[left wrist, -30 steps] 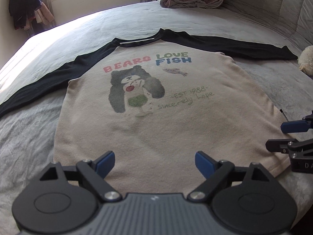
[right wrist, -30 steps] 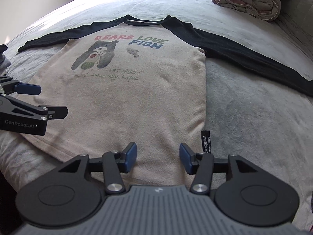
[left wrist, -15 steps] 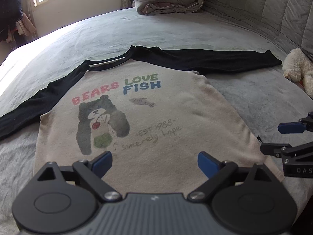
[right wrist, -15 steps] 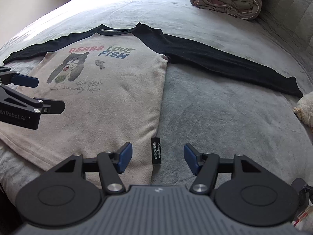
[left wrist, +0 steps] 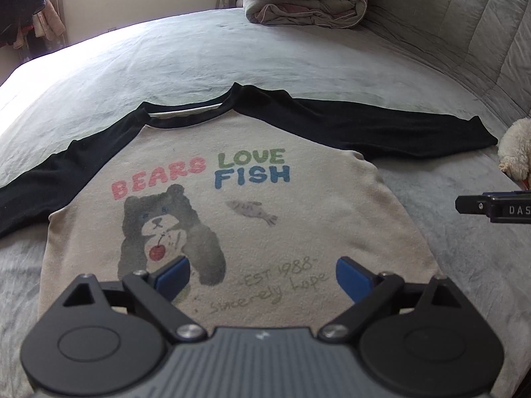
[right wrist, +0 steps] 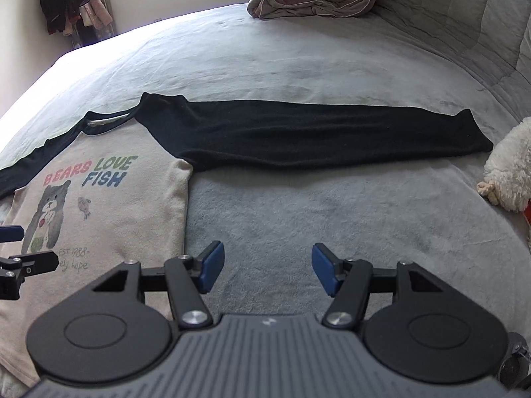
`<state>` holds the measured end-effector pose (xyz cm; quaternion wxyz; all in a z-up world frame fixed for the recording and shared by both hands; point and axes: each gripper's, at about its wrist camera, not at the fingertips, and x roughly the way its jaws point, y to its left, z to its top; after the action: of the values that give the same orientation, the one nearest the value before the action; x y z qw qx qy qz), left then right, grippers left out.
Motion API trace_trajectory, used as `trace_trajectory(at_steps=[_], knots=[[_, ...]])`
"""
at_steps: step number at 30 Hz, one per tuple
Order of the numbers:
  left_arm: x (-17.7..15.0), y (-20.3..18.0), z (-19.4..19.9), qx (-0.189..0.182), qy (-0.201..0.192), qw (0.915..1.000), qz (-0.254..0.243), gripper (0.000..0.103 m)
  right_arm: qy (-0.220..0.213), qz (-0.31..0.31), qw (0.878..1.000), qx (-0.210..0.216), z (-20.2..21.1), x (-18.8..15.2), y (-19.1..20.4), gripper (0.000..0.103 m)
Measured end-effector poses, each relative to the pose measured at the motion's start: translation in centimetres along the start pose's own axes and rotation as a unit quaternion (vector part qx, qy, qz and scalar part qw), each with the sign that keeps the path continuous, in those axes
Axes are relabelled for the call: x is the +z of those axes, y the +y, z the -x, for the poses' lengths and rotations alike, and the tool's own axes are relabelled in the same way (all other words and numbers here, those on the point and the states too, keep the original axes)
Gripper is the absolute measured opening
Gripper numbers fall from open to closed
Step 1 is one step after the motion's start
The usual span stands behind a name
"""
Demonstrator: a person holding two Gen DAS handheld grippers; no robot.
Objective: Fold clothes
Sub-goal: 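Reach the right gripper to the stretched black sleeve cuff and grasp it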
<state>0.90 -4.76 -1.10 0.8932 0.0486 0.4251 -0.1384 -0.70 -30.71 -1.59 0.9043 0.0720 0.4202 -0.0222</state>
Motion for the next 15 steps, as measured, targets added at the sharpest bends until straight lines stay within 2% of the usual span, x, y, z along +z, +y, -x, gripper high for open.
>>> trace_trajectory(at_steps=[2,4,15], knots=[[-0.1,0.5,-0.3,0.0,-0.017,0.9998,0.008,0.095,-0.002,-0.019,1.0,-0.008,-0.7,0.8,-0.8,0.062],[-0.4,1.1,-0.5,0.015,-0.043,0.9988,0.02,0.095,-0.003,-0.044,0.999,-0.018,-1.4,1.5,-1.8,0.062],[0.6,3.5,-2.6,0.02,-0.035,0.9978,0.052,0.095,-0.008,-0.178,0.983,-0.048,-4.3,4.7,-7.9,0.062]])
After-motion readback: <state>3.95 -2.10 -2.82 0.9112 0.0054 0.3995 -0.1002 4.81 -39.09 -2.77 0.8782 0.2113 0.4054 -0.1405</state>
